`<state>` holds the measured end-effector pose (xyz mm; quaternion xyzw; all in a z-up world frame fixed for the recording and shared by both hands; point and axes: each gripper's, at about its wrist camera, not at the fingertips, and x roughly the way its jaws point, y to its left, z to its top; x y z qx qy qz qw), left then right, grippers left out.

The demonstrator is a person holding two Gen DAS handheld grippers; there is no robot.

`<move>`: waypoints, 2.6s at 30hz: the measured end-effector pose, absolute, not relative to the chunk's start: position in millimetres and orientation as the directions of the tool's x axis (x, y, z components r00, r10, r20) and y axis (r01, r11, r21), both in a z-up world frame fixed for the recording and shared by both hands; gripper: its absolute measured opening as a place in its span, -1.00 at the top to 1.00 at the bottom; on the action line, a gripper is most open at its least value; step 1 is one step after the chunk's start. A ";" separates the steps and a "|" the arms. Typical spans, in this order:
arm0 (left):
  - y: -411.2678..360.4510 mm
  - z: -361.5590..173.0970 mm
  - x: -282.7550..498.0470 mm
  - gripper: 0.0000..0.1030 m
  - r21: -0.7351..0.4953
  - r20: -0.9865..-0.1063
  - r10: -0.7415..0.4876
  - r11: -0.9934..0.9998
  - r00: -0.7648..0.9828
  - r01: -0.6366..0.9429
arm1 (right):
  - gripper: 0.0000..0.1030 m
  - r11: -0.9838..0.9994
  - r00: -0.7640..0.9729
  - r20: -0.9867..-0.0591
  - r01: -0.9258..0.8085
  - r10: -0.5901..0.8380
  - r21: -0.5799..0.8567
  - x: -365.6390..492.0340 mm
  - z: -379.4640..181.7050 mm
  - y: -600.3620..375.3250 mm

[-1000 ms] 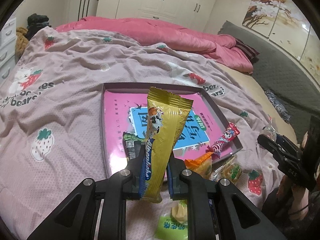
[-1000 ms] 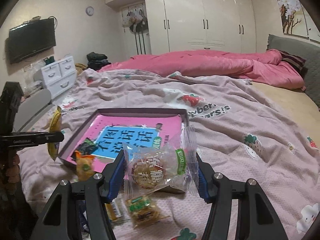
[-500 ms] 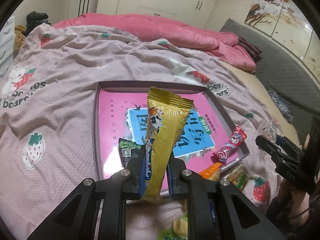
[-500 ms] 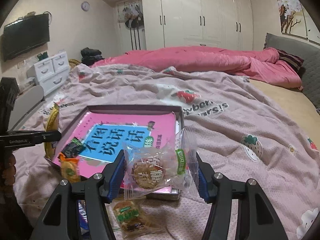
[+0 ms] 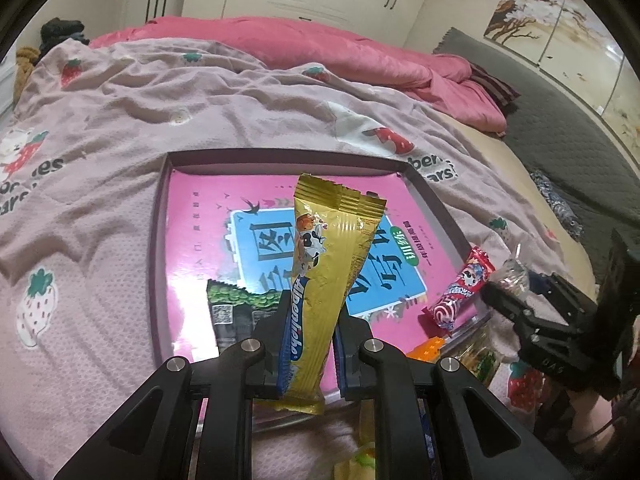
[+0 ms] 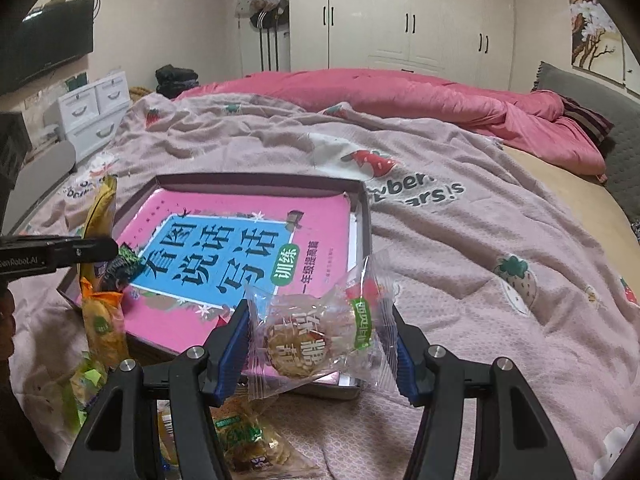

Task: Organize snacks
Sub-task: 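Carry the Alpenliebe bar over the tray with the left tool while the right tool carries the pastry, then open the left tool to drop the bar onto the workbook while the right tool releases the pastry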

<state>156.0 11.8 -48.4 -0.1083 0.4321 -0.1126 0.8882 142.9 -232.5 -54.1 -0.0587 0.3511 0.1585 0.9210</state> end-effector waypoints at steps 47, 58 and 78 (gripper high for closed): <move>-8.2 -69.8 174.8 0.66 -0.306 -0.777 -0.351 0.936 0.523 0.173 | -0.22 0.912 0.631 -0.683 -0.388 0.368 0.132 167.6 -78.7 -216.0; -6.9 -71.8 176.1 0.65 -0.322 -0.778 -0.363 0.931 0.513 0.171 | -0.30 0.912 0.625 -0.689 -0.389 0.367 0.132 167.9 -79.1 -215.1; -5.2 -73.5 175.9 0.50 -0.325 -0.782 -0.365 0.930 0.505 0.169 | -0.43 0.921 0.646 -0.684 -0.377 0.338 0.098 164.5 -73.8 -217.4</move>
